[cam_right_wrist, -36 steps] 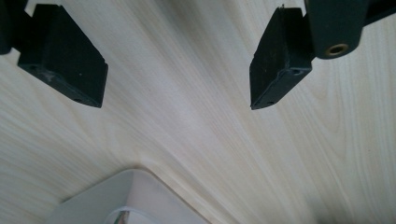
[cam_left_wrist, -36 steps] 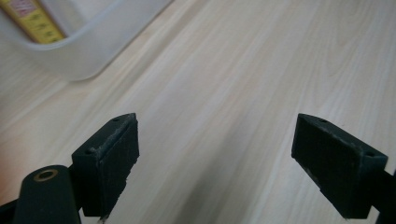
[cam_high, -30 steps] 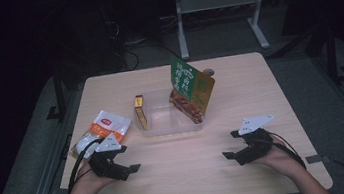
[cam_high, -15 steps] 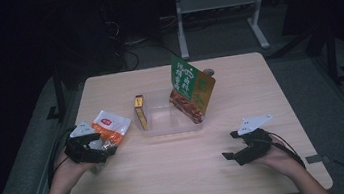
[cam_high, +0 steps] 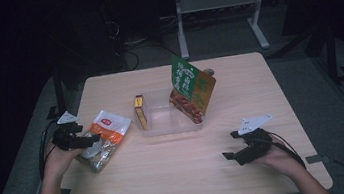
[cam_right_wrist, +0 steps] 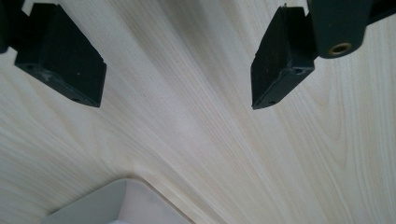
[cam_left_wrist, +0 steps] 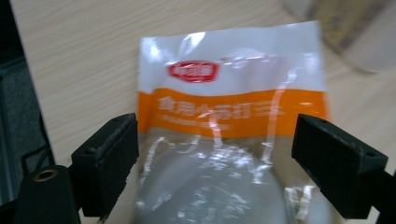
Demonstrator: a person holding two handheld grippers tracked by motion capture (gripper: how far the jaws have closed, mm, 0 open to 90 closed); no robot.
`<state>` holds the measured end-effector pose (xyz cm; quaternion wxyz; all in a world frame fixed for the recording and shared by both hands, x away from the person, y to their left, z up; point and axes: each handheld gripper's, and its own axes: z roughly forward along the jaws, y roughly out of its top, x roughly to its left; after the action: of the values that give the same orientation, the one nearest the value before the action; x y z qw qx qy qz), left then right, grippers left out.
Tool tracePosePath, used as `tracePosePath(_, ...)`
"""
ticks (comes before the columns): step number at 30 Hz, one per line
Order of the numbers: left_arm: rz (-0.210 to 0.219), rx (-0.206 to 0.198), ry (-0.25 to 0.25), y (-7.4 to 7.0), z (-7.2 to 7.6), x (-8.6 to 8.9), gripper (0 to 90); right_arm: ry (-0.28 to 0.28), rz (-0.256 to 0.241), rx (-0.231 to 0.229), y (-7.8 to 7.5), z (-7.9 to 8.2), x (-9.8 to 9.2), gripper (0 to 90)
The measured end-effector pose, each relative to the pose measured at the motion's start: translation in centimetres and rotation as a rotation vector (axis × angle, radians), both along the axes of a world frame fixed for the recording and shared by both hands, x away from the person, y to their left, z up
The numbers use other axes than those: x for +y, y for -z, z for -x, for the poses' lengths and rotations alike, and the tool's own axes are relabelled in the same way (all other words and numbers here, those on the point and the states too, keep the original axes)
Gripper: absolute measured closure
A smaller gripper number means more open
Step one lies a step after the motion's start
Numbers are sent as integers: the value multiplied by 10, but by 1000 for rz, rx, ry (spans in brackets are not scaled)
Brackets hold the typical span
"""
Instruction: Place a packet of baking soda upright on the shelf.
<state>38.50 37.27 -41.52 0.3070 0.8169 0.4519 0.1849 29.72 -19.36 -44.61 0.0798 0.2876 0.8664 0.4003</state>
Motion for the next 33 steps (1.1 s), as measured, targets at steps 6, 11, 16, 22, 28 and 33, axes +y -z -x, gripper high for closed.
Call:
tracePosePath(6, 14, 57, -29, 18, -19, 11, 143, -3, -1, 0, 1, -1, 0, 178)
tracePosePath(11, 30, 103, -49, 30, -27, 15, 144, -6, -1, 1, 2, -1, 0, 178)
tracePosePath(16, 87, 146, -61, 38, -29, 20, 145, -9, 4, 0, 2, -1, 0, 179)
tracePosePath(22, 135, 156, -24, 41, -27, 24, 245, -6, 8, 1, 2, -1, 0, 180)
tracePosePath(28, 144, 162, 1, 40, -26, 23, 470, -6, 16, -1, 2, -1, 0, 180)
tracePosePath(33, 159, 164, 19, 38, -24, 24, 689, -7, 27, -5, 2, 0, 0, 180)
